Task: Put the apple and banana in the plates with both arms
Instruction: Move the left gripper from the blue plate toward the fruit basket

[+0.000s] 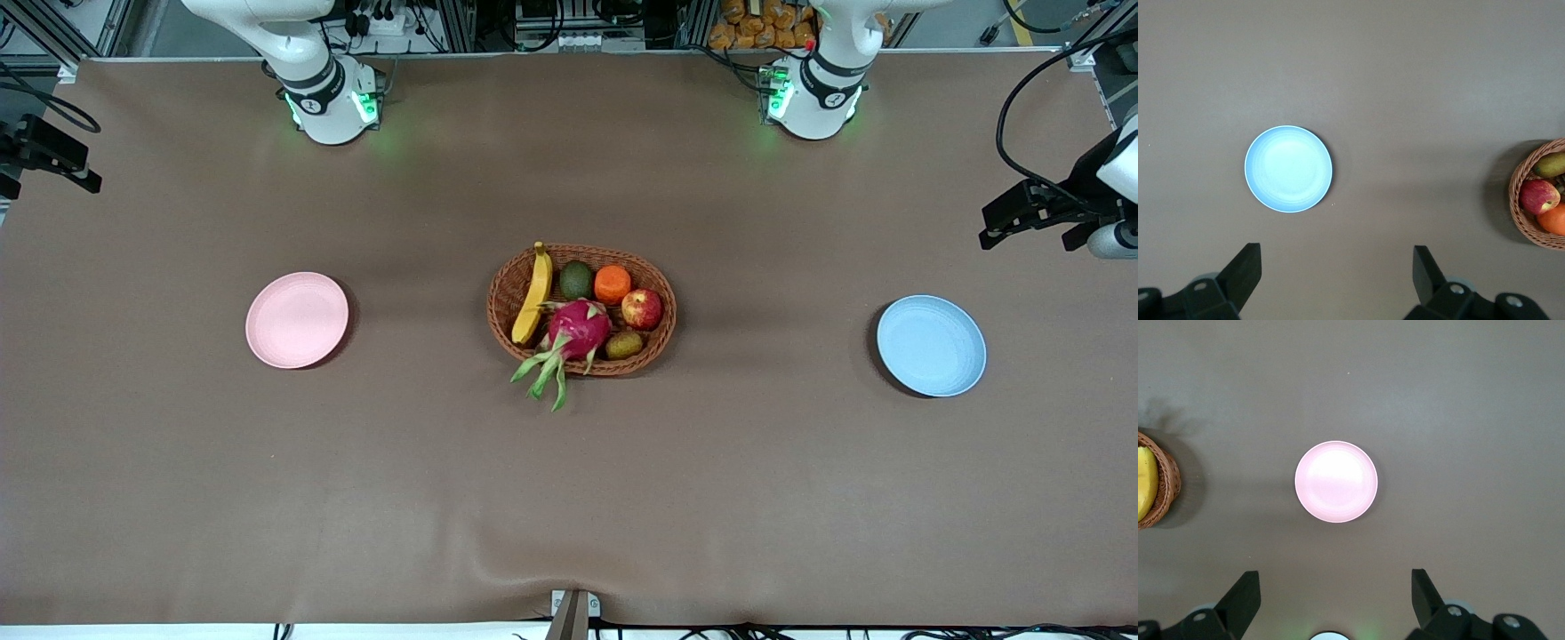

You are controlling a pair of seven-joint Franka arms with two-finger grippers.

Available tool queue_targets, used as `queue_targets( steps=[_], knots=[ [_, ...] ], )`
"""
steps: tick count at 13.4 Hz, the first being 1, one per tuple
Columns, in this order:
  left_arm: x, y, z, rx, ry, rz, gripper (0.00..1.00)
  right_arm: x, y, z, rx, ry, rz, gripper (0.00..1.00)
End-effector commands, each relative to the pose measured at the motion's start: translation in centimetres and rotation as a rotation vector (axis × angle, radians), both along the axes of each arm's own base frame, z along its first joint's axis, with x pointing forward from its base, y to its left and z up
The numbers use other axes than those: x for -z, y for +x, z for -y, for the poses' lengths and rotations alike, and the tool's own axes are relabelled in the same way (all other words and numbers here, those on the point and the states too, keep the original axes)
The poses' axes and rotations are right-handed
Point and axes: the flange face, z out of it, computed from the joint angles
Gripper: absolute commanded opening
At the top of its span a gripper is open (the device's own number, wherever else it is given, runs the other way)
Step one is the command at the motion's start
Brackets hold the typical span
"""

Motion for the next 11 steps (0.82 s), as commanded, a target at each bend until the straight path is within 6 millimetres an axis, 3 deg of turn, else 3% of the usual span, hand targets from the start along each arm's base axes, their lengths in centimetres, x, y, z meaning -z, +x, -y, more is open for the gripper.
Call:
queue_targets(
  steps=[1, 4, 11],
  knots=[
    [2.1, 1.0, 0.6, 0.028, 0.000, -0.051, 1.00, -0.1, -0.5, 0.0, -0.013, -0.002, 0.006, 1.00],
    [5.0, 2.0, 2.3, 0.035, -0.039, -0.107, 1.00, 0.2, -0.4, -0.5, -0.023, 0.000, -0.003, 1.00],
    [12.2, 3.8, 12.1, 0.052, -0.022, -0.173, 1.00, -0.1, 0.0, -2.9, -0.070, 0.004, 0.012, 1.00]
  ],
)
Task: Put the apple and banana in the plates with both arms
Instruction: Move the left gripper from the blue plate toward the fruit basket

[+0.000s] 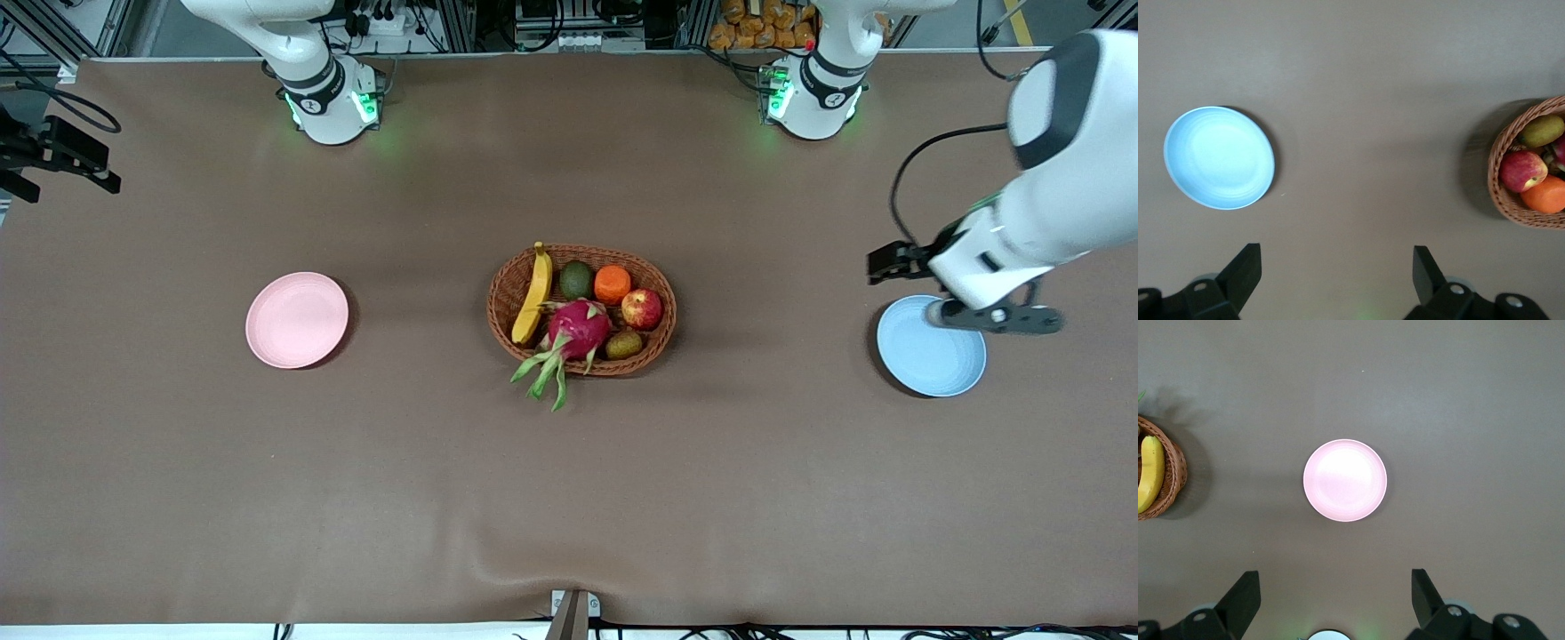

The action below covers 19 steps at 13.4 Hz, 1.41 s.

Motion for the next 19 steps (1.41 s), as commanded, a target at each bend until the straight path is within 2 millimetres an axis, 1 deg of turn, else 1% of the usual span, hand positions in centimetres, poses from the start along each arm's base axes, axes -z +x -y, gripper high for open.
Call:
queue_targets(
  steps=[1, 2, 4, 5, 6, 7, 8, 9, 10, 12, 14, 16, 17, 19],
  knots=[
    [2.5, 0.3, 4.0, -0.024, 0.004, -0.004, 1.00, -0.1, 0.2, -0.7, -0.020, 0.027, 0.020, 1.00],
    [4.2, -0.1, 6.2, -0.028, 0.016, -0.004, 1.00, 0.1, 0.6, -0.6, -0.015, 0.049, 0.026, 1.00],
    [8.4, -0.2, 9.3, -0.052, 0.028, -0.003, 1.00, 0.2, 0.8, -1.1, -0.021, 0.058, 0.029, 1.00],
    [9.8, -0.7, 11.1, -0.049, 0.029, 0.013, 1.00, 0.2, 0.8, -1.3, -0.024, 0.056, 0.029, 1.00],
    [10.9, -1.0, 12.5, -0.052, 0.033, 0.019, 1.00, 0.3, 0.9, -1.3, -0.024, 0.056, 0.028, 1.00],
    [11.5, -1.2, 13.3, -0.040, 0.046, 0.018, 1.00, 0.2, 0.9, -1.3, -0.025, 0.054, 0.029, 1.00],
    [12.1, -1.2, 13.5, -0.035, 0.053, 0.017, 1.00, -0.1, 1.0, -1.9, -0.031, 0.052, 0.035, 1.00],
    [12.9, -1.2, 13.9, -0.031, 0.054, 0.012, 1.00, 0.2, 1.4, -2.7, -0.042, 0.046, 0.029, 1.00],
    [13.6, -1.2, 14.3, -0.025, 0.056, 0.008, 1.00, 0.2, 1.6, -2.9, -0.045, 0.045, 0.031, 1.00],
    [14.8, -1.2, 14.9, -0.019, 0.057, 0.005, 1.00, 0.8, 2.0, -3.1, -0.046, 0.046, 0.020, 1.00],
    [15.4, -1.1, 15.2, -0.015, 0.057, 0.005, 1.00, 1.6, 2.6, -4.1, -0.062, 0.042, 0.007, 1.00],
    [16.1, -1.0, 15.6, -0.009, 0.054, 0.011, 1.00, 2.5, 3.4, -4.8, -0.071, 0.045, -0.006, 1.00],
    [16.6, -1.0, 15.9, -0.005, 0.055, 0.008, 1.00, 2.6, 3.4, -5.5, -0.084, 0.043, -0.003, 1.00],
    [17.0, -1.3, 16.7, -0.010, 0.056, 0.008, 1.00, 2.8, 3.6, -6.1, -0.095, 0.039, -0.005, 1.00]
  ],
)
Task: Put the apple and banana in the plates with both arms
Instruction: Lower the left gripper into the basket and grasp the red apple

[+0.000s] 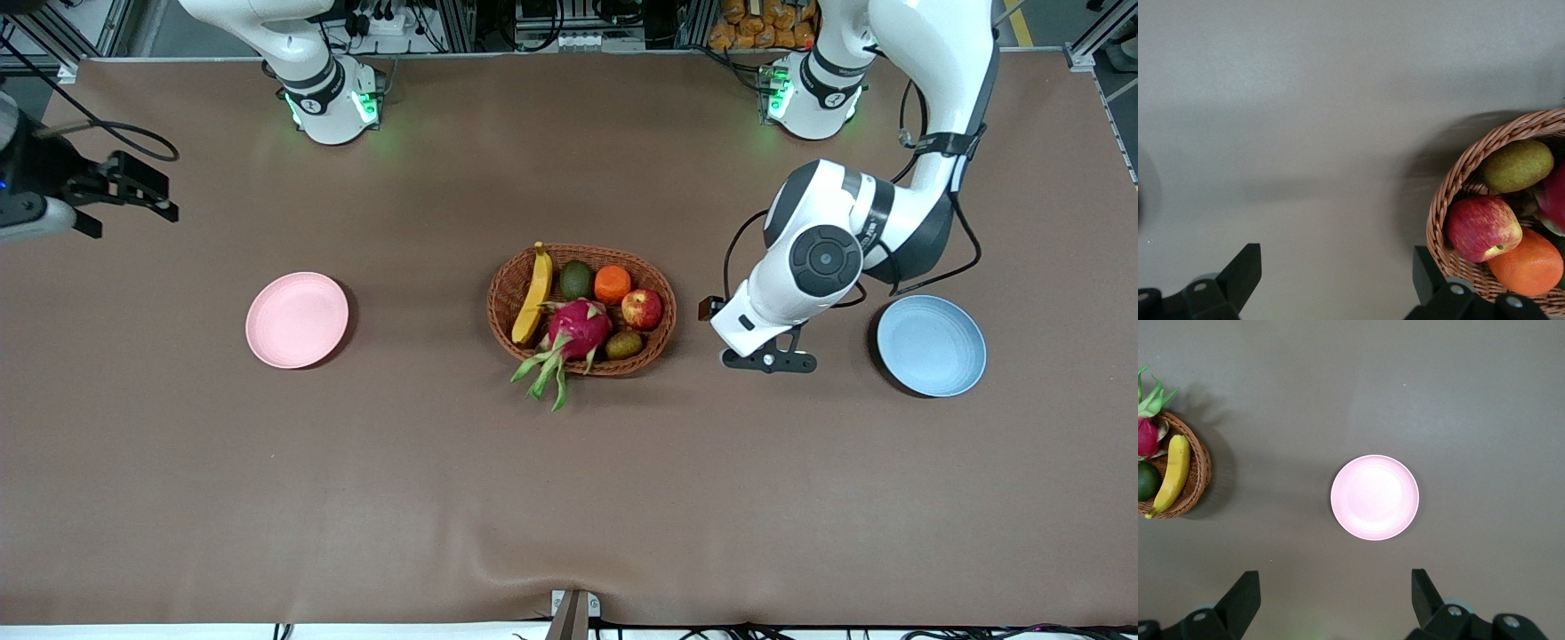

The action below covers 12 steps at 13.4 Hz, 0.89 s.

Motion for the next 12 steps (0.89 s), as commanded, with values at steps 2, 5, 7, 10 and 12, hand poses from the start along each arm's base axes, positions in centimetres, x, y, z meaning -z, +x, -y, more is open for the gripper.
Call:
queue_targets(
  steps=[2, 5, 7, 10, 12],
  knots=[
    [1.6, -1.3, 4.1, -0.047, 0.024, 0.032, 1.00, -0.3, 0.5, -0.7, -0.006, 0.003, 0.004, 1.00],
    [4.2, -3.0, 8.3, -0.091, 0.027, 0.045, 1.00, 0.5, 1.0, -0.8, -0.004, 0.001, -0.006, 1.00],
    [5.6, -4.1, 10.0, -0.073, 0.032, 0.028, 1.00, 1.6, 1.7, -1.0, -0.005, 0.004, -0.016, 1.00],
    [7.4, -5.3, 11.9, -0.102, 0.044, 0.013, 1.00, 4.1, 3.3, -1.7, -0.010, 0.008, -0.033, 1.00],
    [7.8, -4.8, 12.3, -0.128, 0.028, 0.002, 1.00, 4.5, 3.5, -3.7, -0.044, 0.008, -0.034, 1.00]
  ],
)
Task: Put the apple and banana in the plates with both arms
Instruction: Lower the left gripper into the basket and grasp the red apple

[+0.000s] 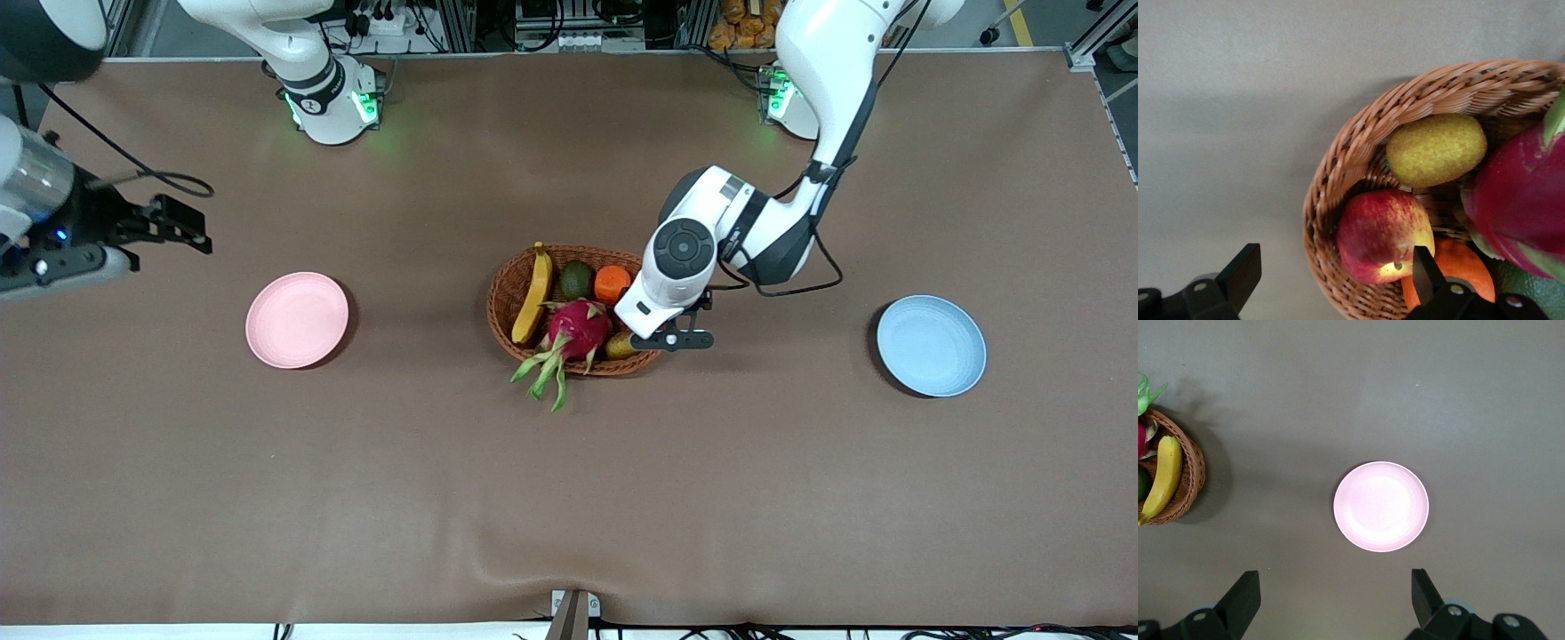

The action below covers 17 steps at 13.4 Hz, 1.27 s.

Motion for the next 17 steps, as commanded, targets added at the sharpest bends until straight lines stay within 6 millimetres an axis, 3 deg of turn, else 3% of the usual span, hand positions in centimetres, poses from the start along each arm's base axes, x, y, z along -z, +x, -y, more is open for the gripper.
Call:
queue_targets(
  steps=[1, 4, 15, 16, 17],
  knots=[
    [0.4, 0.6, 1.2, -0.052, -0.025, -0.009, 1.00, -0.3, 0.4, -2.2, -0.028, 0.011, 0.007, 1.00],
    [0.8, 0.1, 2.9, -0.101, -0.017, -0.006, 1.00, -0.1, 0.6, -3.0, -0.036, 0.026, 0.008, 1.00],
    [4.3, -0.5, 3.0, -0.088, 0.021, -0.038, 1.00, -0.1, 0.6, -2.9, -0.033, 0.026, 0.009, 1.00],
    [4.2, -0.5, 3.1, -0.089, 0.019, -0.037, 0.93, -0.1, 0.6, -2.8, -0.032, 0.026, 0.010, 1.00],
    [3.8, -0.3, 3.1, -0.092, 0.015, -0.031, 0.75, 0.0, 0.6, -2.8, -0.032, 0.026, 0.009, 1.00]
  ],
)
